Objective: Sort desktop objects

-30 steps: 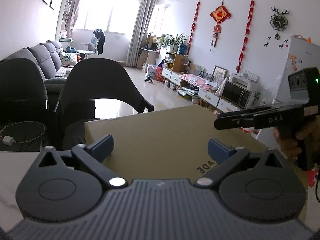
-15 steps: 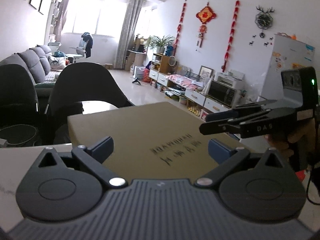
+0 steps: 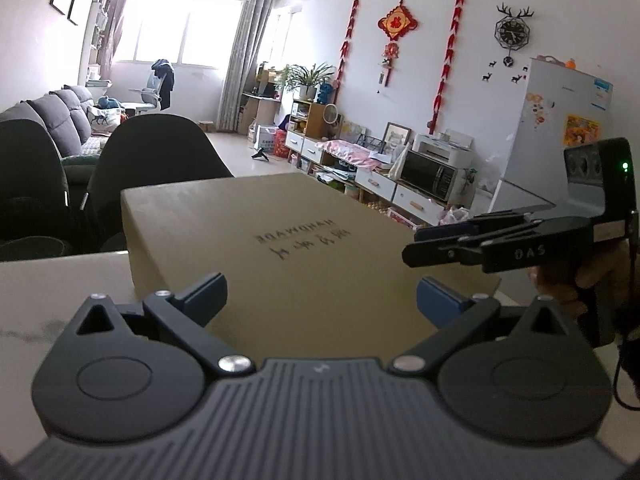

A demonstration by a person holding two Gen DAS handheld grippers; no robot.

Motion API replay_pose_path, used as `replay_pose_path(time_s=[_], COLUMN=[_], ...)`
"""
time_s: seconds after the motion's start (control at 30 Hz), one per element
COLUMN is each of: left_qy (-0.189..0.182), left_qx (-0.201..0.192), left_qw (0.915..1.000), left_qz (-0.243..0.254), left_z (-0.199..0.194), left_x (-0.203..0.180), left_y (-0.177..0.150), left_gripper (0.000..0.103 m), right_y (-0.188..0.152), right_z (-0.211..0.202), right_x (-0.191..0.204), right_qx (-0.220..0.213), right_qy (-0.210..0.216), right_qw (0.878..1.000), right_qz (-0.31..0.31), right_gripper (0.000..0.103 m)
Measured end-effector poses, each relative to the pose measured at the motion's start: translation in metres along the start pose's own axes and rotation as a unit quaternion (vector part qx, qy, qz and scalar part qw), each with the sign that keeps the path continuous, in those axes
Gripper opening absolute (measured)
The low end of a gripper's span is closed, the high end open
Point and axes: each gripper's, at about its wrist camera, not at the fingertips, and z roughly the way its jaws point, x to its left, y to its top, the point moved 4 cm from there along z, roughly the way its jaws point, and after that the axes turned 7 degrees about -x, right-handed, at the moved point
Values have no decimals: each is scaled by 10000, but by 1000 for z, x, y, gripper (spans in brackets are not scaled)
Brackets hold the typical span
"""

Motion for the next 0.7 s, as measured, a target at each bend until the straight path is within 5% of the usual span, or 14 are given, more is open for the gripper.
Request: replay_pose_path(time_s=[0.7], left_qy=[233], left_qx=[-491], left_qw=[9970], left_qz=[559], left_z=[-3], left_x=[-18], left_y=[-21], left_gripper=[103], right_y=[-18], right_z=[-10], right_x=[-2], right_qx=[-659], right_qy=[24], right_qw=[9978], right_qz=[-29], right_gripper=[53])
